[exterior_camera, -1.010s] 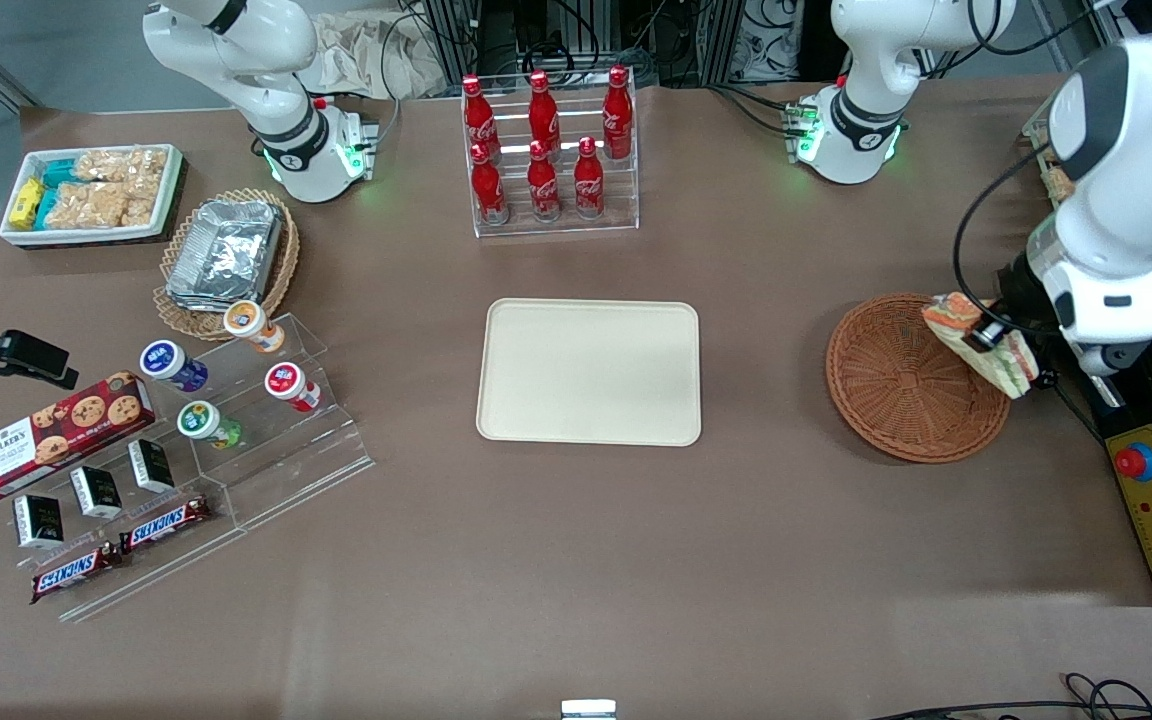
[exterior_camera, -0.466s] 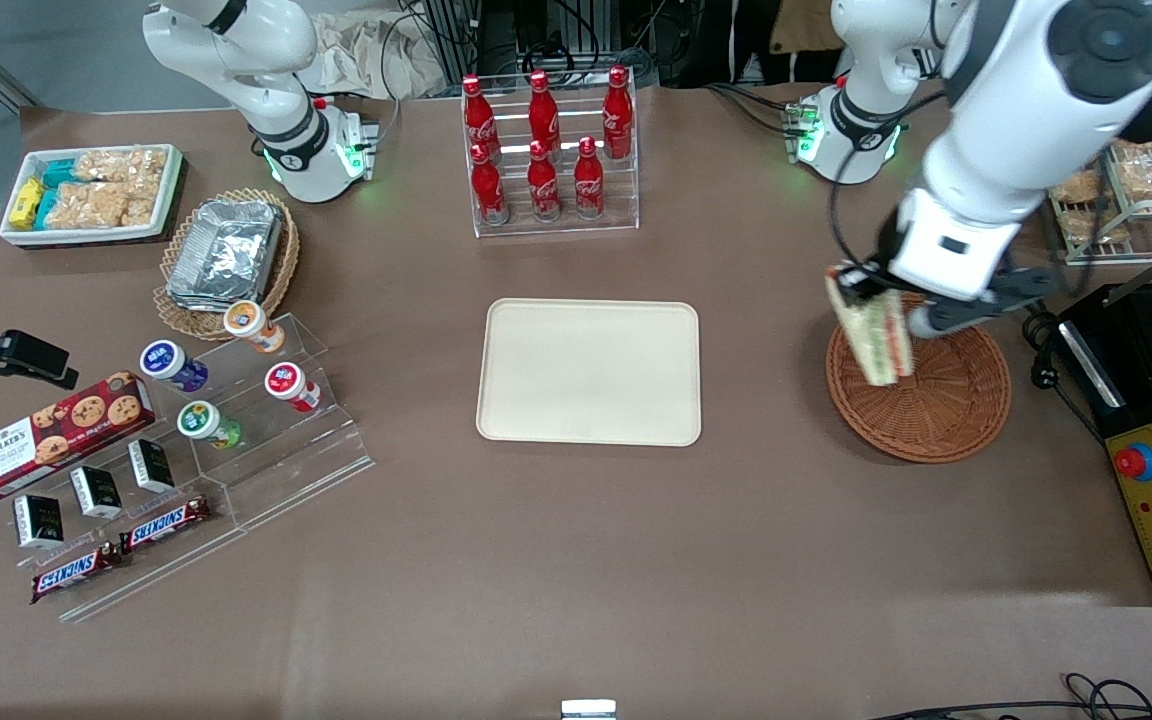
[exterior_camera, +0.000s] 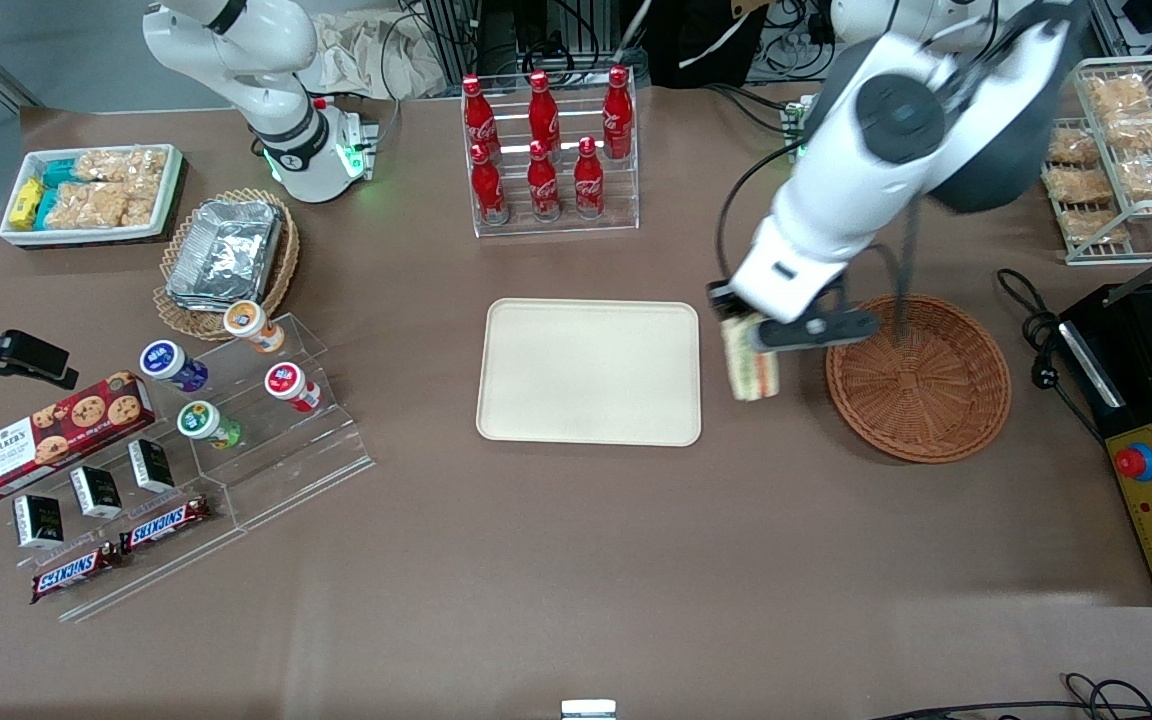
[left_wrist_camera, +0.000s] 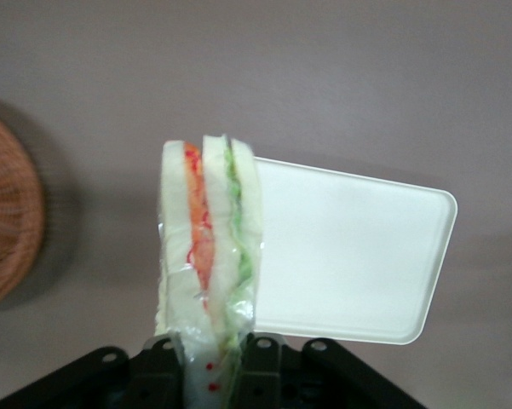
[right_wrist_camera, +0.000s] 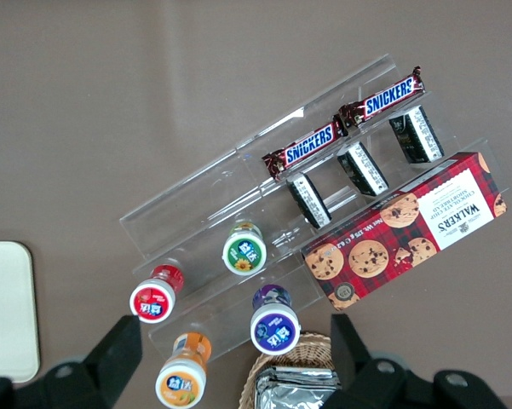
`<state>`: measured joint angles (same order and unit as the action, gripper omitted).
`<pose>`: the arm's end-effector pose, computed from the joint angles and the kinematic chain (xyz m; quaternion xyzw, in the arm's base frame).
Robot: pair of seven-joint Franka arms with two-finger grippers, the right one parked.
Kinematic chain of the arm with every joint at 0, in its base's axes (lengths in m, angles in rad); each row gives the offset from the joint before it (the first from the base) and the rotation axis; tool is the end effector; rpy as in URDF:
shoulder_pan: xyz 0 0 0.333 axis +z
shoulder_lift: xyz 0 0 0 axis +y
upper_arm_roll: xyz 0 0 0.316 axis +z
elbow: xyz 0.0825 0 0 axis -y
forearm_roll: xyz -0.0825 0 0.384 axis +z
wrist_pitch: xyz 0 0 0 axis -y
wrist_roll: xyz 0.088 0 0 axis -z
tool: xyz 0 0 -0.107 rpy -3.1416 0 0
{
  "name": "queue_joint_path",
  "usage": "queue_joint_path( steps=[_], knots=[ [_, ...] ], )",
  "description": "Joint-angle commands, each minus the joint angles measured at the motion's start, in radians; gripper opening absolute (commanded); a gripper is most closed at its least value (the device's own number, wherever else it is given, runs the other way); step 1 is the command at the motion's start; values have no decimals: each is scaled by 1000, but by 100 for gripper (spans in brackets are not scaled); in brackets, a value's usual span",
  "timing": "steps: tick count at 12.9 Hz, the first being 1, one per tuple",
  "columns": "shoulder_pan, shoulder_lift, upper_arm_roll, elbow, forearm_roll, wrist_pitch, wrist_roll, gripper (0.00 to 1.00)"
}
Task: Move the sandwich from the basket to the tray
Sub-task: 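Carry the sandwich over the cream tray and lower it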
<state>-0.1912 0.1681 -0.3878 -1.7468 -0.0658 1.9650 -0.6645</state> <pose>0.5193 -0.3295 0.4841 0.9959 0.0577 -0.0111 0.0686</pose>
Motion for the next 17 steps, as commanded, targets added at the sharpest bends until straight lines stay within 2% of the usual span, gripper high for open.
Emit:
queue_joint_path(
  steps=[1,3,5,10,13,14,15,16,17],
  knots=[
    [-69,28,-2,-121,26,180,-62,0],
    [-109,73,0,-199,93,311,-116,0],
    [-138,143,0,-246,194,397,-176,0],
    [-143,294,-2,-263,421,495,-297,0],
    [-157,332,0,-249,463,505,-319,1],
    [-157,337,0,-249,465,505,-317,26],
    [-158,344,0,-247,471,505,-316,85],
    [-159,346,0,-249,495,505,-326,100],
    [-157,344,0,-247,504,503,-348,100]
  ],
)
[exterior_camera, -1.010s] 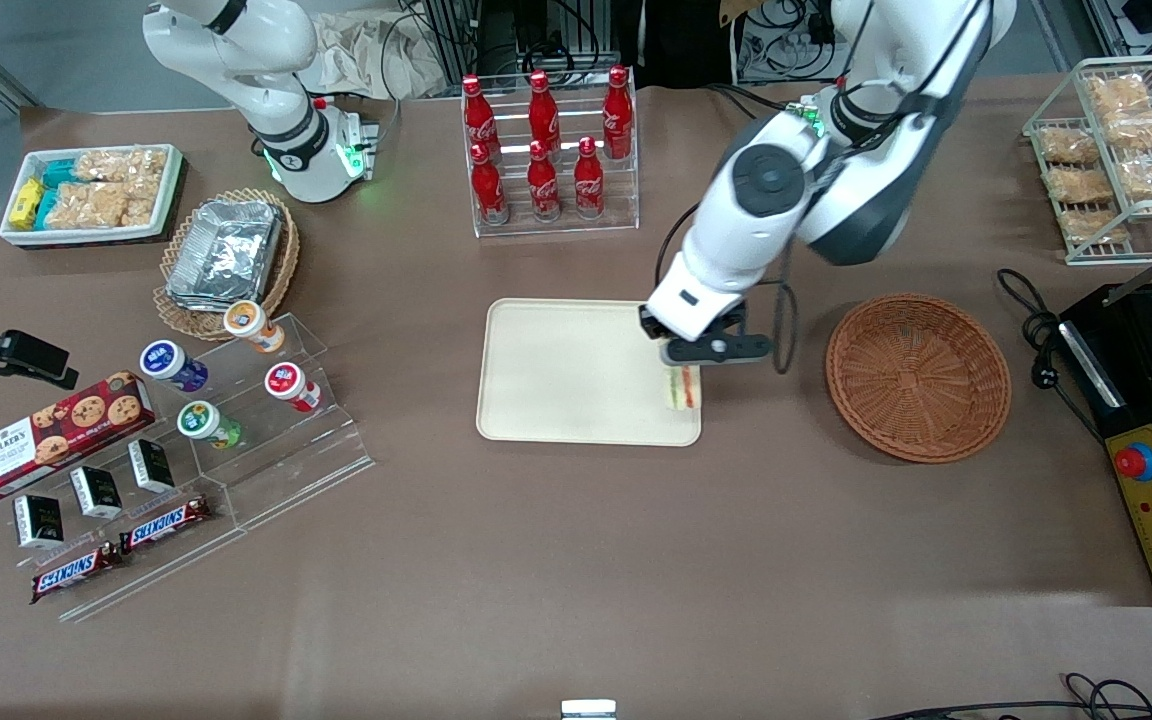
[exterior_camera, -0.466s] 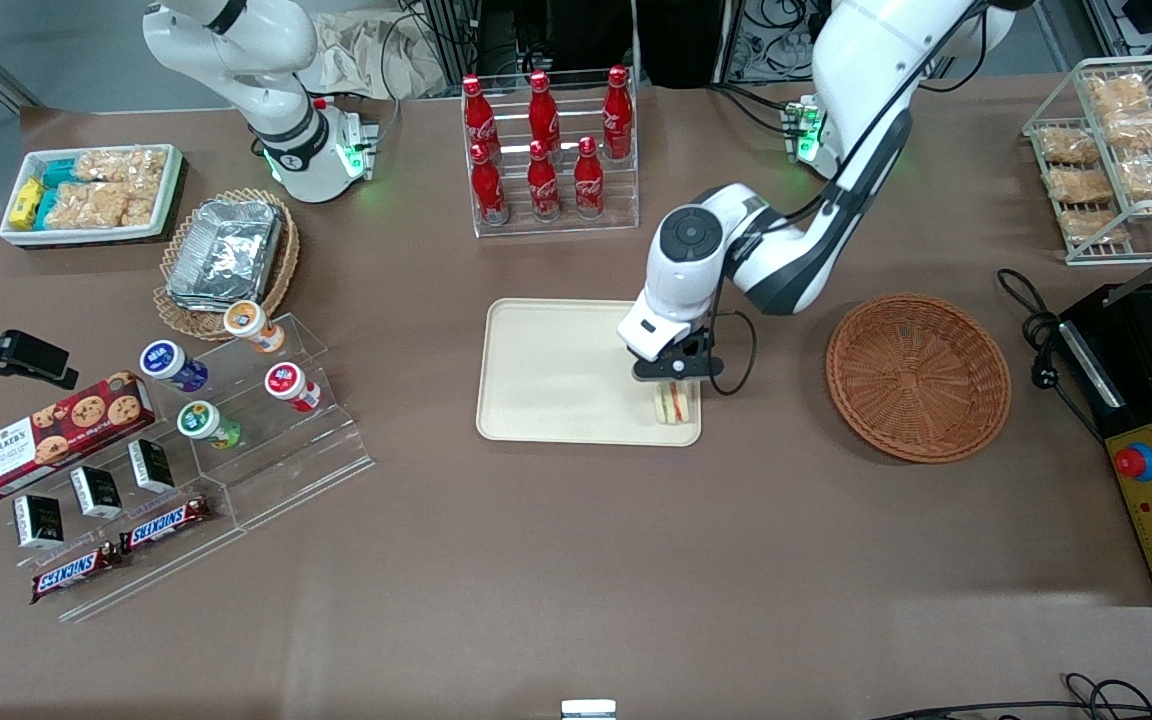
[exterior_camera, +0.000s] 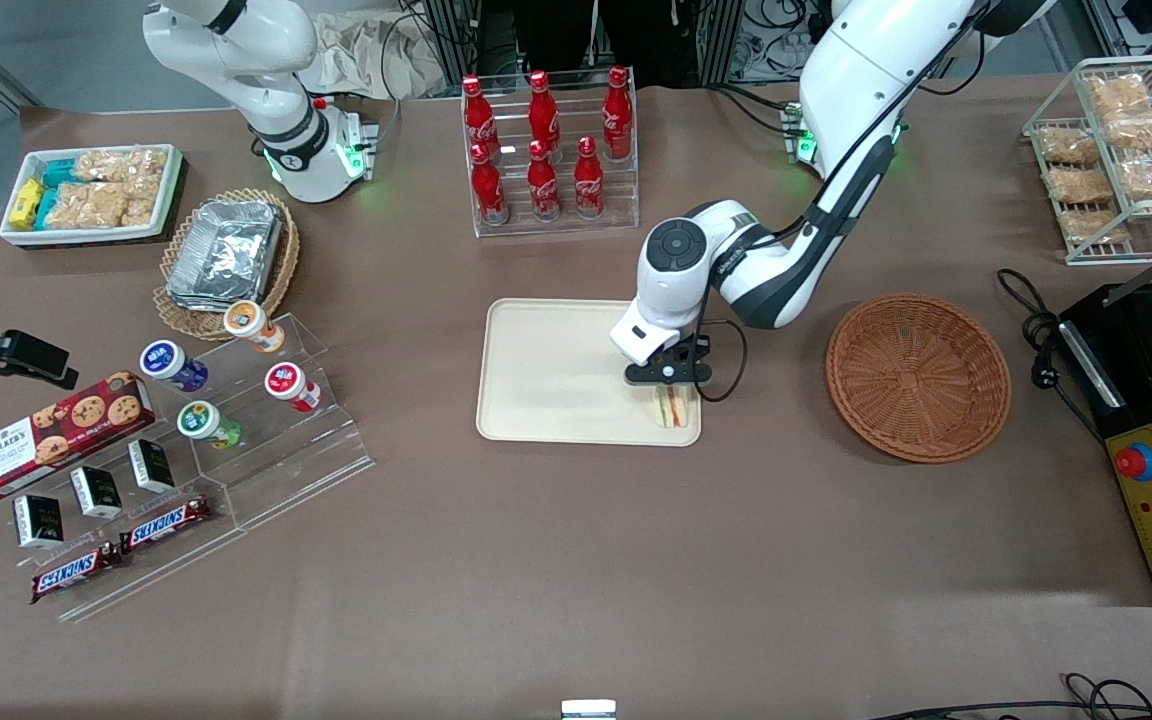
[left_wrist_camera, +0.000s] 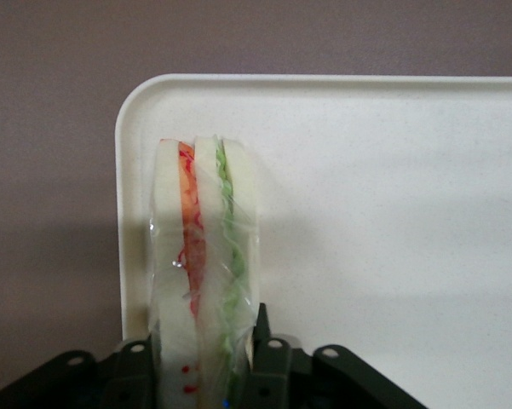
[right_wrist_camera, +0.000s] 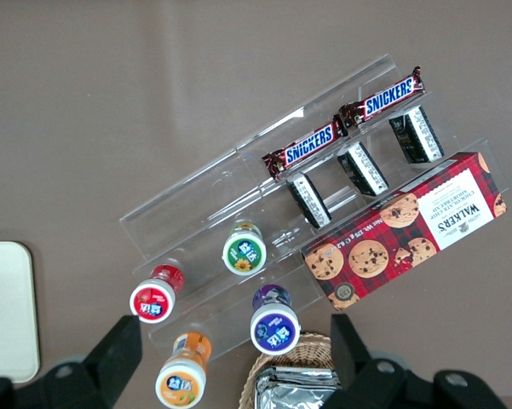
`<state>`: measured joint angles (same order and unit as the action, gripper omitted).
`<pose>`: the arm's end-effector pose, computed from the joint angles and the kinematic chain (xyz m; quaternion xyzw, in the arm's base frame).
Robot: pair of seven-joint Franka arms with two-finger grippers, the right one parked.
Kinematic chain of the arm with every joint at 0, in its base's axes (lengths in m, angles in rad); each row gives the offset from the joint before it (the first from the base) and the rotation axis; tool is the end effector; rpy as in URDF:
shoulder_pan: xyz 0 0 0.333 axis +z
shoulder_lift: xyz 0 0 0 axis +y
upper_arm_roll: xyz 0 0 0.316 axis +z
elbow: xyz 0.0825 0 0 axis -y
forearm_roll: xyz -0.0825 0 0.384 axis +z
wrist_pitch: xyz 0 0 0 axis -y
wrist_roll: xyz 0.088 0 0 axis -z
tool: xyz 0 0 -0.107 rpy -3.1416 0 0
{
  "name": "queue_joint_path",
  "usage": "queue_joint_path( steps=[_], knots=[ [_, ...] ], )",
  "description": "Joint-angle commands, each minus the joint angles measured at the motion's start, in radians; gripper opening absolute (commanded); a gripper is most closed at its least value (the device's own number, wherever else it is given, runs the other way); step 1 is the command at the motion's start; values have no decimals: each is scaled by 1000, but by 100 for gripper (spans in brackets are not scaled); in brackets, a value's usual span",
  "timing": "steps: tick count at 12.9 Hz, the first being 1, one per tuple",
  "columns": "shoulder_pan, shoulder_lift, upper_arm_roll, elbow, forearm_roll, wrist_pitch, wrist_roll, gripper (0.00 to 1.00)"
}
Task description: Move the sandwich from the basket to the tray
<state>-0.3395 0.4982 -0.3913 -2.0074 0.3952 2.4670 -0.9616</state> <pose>0.4546 -0.4006 0.2223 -0.9993 0.0168 -0.0309 0.0136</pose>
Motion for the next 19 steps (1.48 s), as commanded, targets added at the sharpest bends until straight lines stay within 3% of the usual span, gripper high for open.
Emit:
queue_joint_path(
  steps=[1,6,11,14,16,19],
  knots=[
    [-9,8,3,13,43,0,-58,100],
    [5,-93,2,102,25,-167,-62,100],
    [8,-223,9,353,-162,-520,-43,100],
    [102,-341,8,394,-225,-624,-10,100],
    [97,-420,101,395,-277,-699,110,100],
    [96,-541,262,387,-349,-851,479,100]
  ],
)
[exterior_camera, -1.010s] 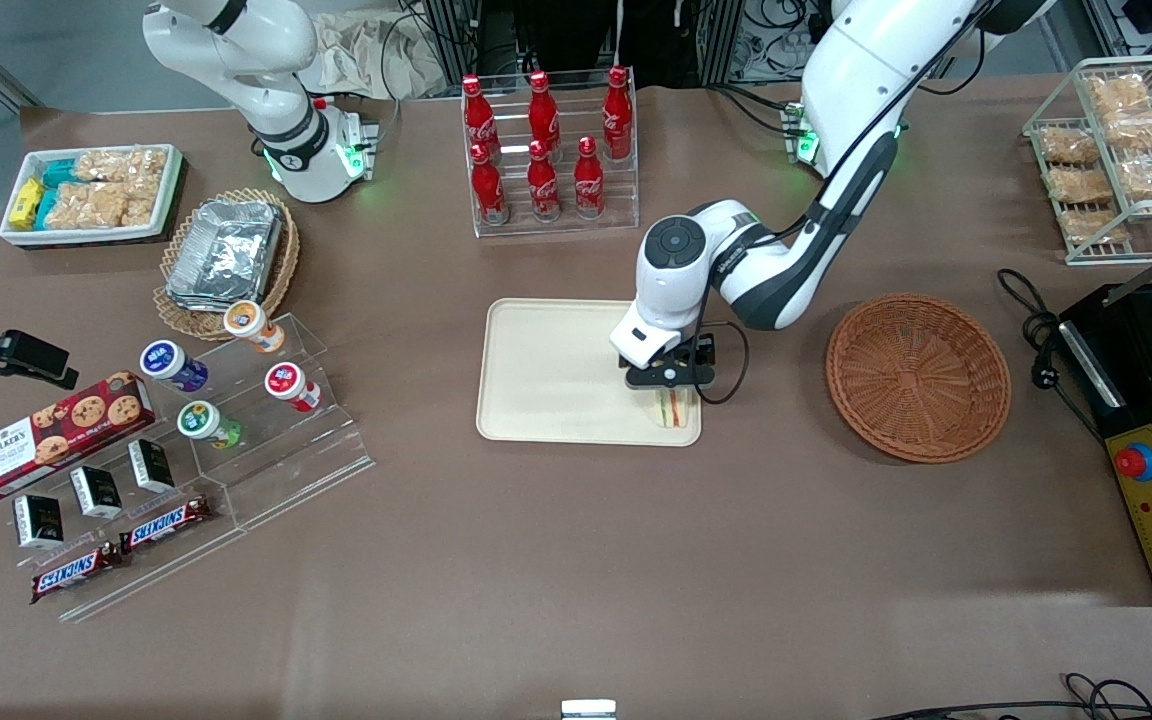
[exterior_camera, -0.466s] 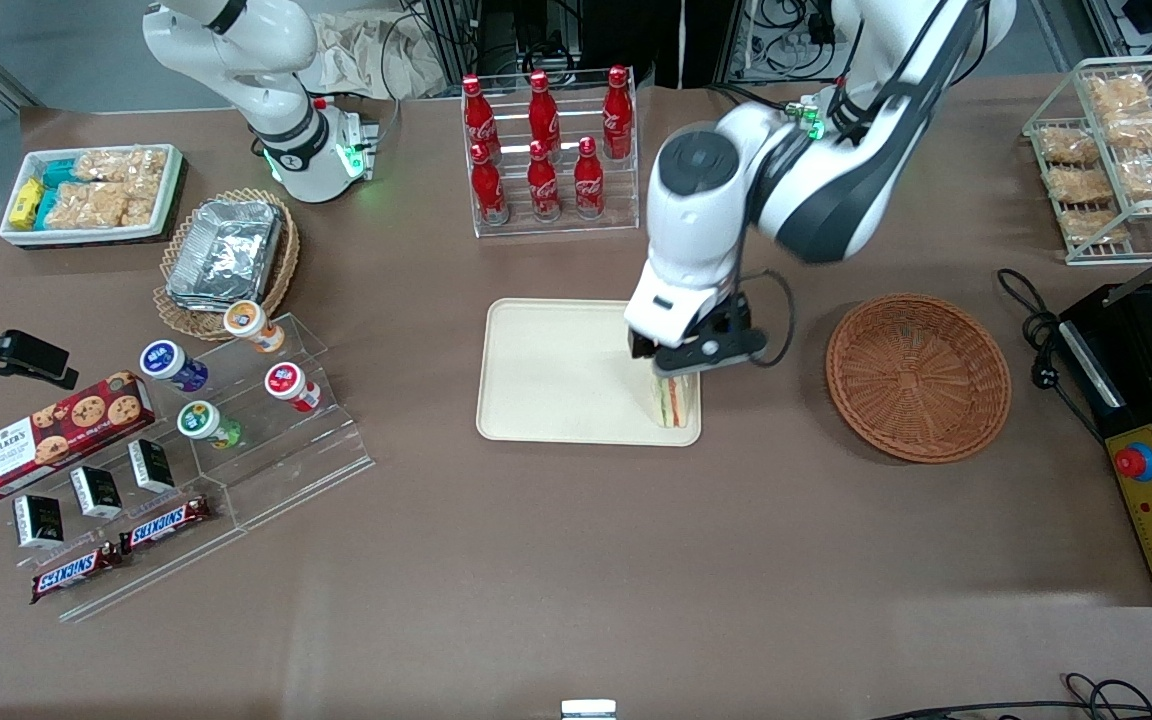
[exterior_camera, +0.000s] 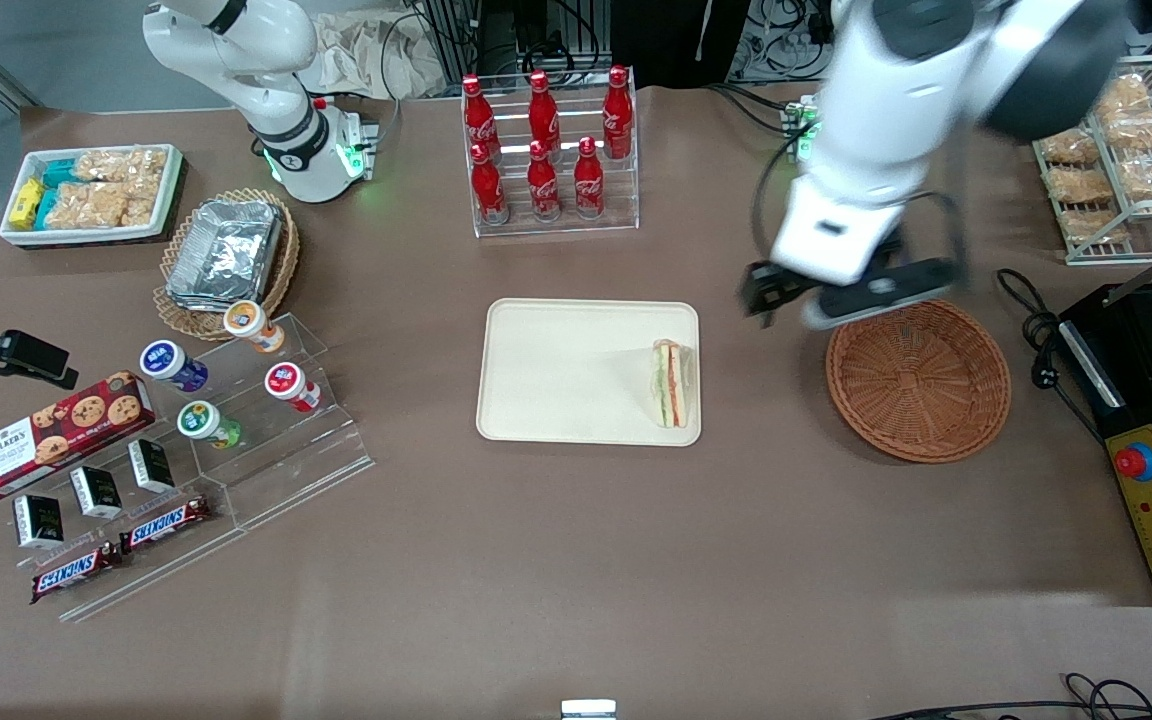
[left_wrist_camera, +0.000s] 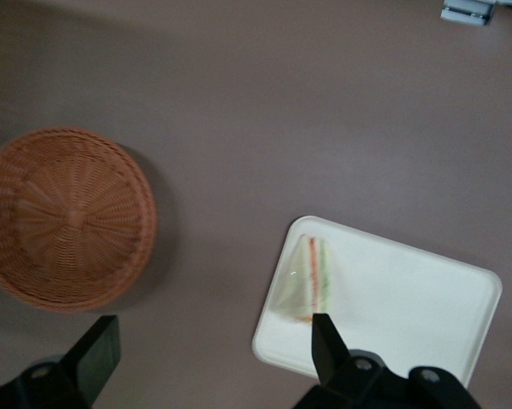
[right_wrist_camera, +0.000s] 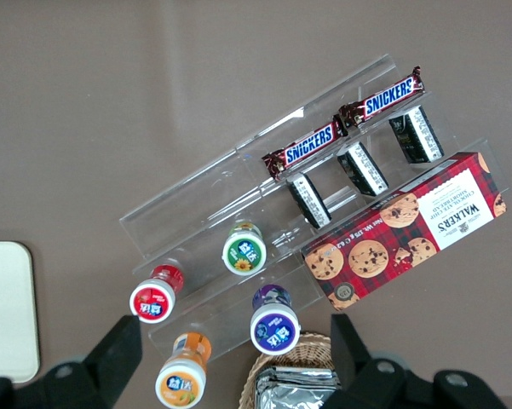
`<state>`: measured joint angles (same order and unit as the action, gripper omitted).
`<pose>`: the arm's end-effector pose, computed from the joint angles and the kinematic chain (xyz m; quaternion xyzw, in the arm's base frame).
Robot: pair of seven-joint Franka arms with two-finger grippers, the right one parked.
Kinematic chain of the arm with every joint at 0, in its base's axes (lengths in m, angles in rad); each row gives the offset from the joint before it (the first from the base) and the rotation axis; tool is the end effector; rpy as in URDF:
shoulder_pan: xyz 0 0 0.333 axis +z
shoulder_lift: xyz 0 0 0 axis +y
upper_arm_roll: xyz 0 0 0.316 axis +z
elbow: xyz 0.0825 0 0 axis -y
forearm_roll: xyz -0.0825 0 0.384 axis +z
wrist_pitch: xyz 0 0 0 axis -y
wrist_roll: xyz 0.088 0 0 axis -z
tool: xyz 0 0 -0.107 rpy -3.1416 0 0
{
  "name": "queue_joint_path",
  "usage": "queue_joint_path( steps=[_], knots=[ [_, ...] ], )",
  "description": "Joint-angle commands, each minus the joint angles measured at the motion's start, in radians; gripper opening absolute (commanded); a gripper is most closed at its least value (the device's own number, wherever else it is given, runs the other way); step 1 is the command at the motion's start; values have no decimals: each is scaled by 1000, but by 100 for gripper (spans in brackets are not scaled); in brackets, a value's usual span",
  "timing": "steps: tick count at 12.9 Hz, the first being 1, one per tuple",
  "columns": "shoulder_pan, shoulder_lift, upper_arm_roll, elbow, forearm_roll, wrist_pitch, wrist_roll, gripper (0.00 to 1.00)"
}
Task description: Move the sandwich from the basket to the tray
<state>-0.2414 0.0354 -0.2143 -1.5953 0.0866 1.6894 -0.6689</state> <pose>0.5216 -0.2441 0.6043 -0.9935 -0.1026 -0.0461 0.0174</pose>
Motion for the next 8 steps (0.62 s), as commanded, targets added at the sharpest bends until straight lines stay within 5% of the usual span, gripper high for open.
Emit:
queue_joint_path(
  steps=[1,4,8],
  knots=[
    [-1,-107,129,-25,-41,-114,313,100],
    [4,-144,260,-25,-42,-194,604,100],
    [5,-134,285,-5,-28,-197,632,100]
  ],
)
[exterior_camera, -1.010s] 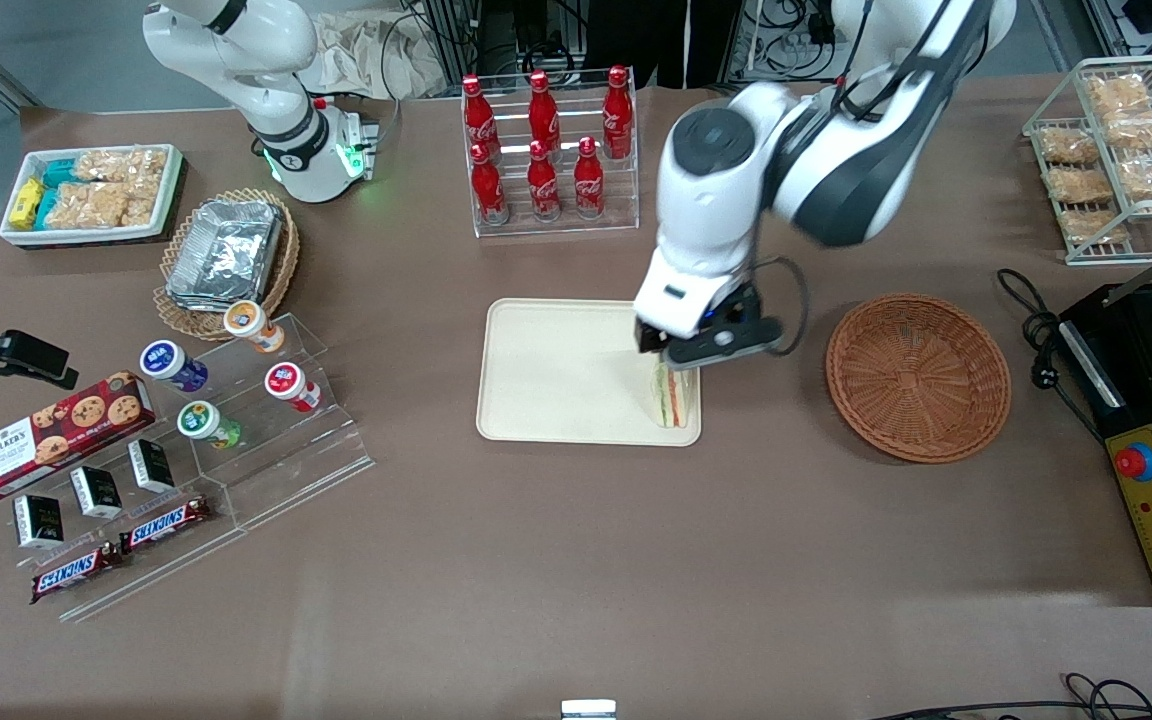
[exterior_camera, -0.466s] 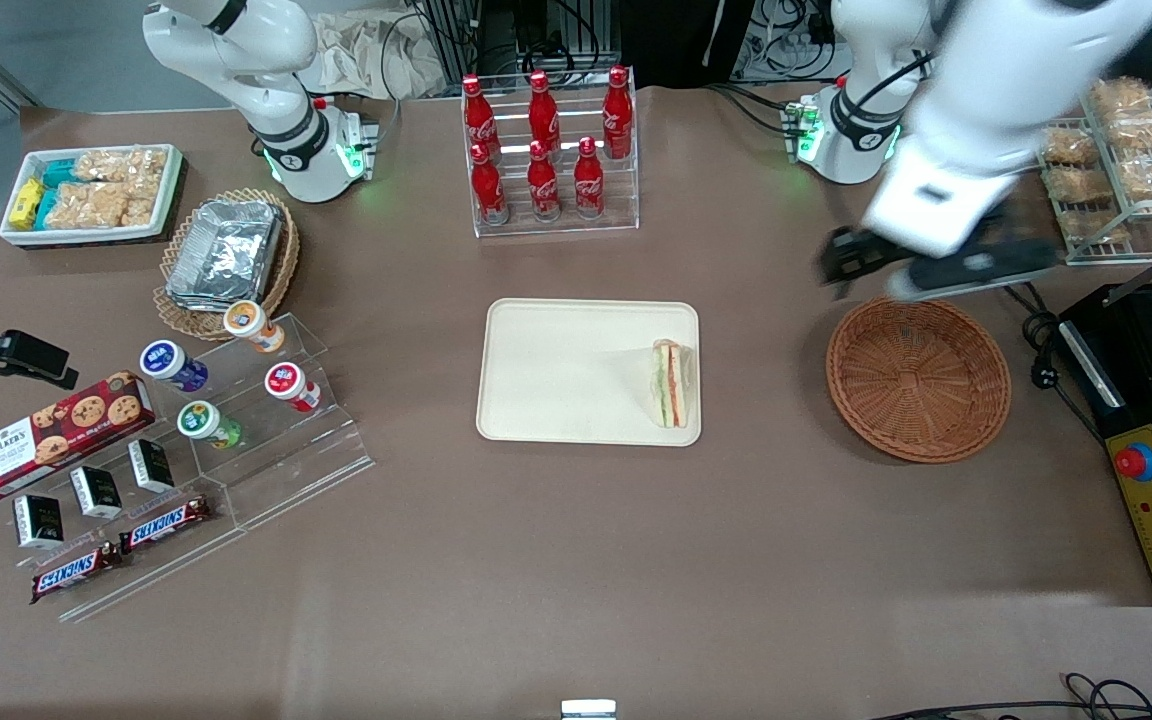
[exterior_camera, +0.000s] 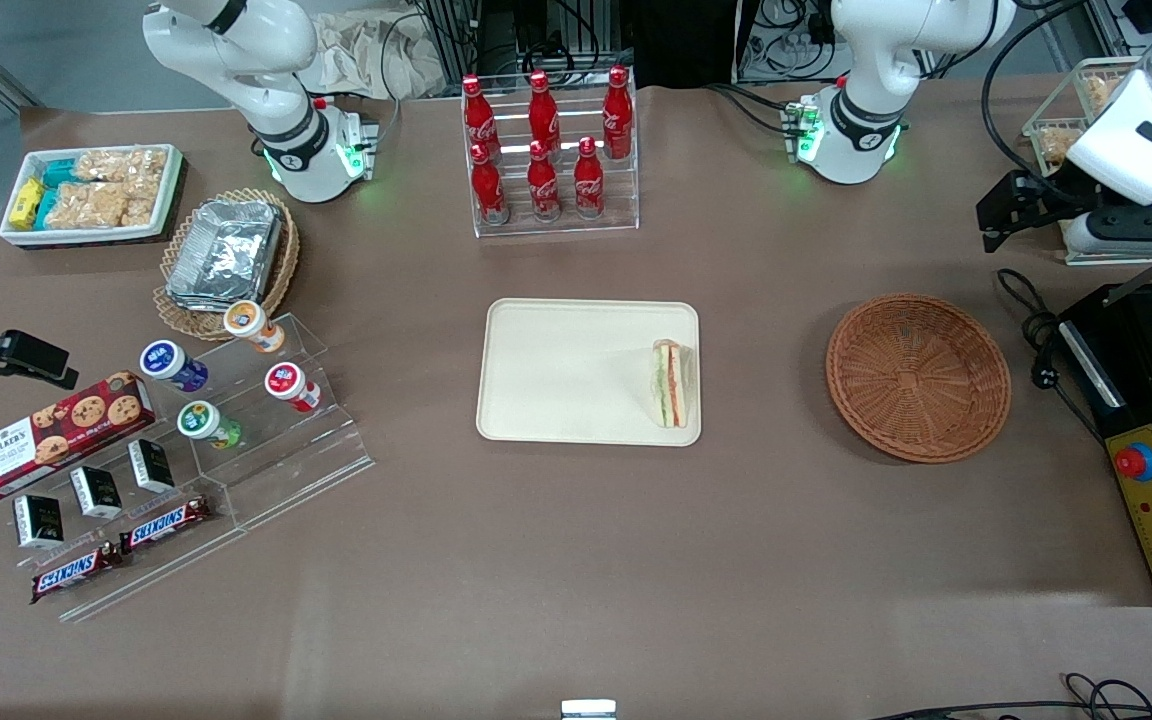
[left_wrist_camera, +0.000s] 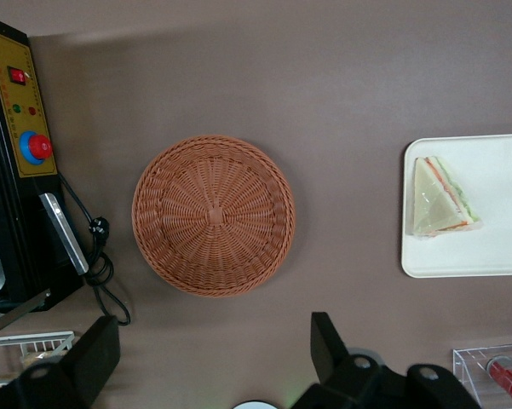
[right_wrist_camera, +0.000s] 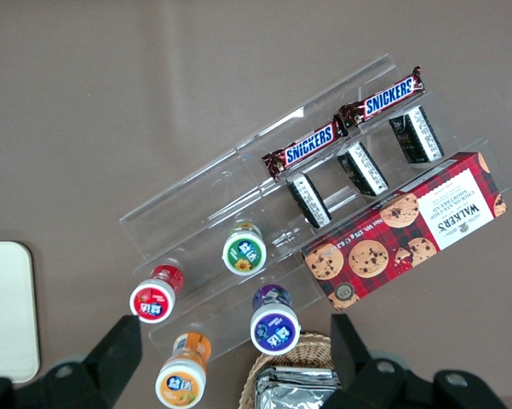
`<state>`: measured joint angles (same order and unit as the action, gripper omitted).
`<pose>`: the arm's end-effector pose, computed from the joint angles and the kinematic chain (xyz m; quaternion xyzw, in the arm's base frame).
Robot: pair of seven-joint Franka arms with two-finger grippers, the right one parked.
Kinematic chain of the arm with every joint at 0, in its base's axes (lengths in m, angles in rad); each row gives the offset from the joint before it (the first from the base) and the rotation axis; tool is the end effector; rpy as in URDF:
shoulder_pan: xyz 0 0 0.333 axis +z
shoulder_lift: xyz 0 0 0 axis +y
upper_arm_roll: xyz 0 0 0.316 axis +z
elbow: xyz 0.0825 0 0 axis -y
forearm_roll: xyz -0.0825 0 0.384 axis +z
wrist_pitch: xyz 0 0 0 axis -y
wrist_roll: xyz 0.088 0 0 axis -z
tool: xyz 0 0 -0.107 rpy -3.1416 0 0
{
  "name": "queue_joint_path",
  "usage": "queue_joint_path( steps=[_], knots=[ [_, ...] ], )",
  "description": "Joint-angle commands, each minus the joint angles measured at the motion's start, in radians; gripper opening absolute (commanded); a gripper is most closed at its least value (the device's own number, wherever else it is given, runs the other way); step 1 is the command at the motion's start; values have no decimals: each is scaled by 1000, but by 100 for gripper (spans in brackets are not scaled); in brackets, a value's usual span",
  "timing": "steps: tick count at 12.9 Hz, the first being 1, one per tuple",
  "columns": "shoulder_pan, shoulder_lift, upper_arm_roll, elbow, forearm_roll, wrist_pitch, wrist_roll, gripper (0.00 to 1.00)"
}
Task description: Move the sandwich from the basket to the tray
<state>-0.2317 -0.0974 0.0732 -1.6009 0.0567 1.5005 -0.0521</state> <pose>0.5116 -0.0731 0.6564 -0.9984 0.0514 -0.0010 0.0248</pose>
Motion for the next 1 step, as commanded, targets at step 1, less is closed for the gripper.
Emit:
queue_joint_path(
  steps=[1],
  knots=[
    [12,-4,14,-4,2,-8,18,100]
  ],
)
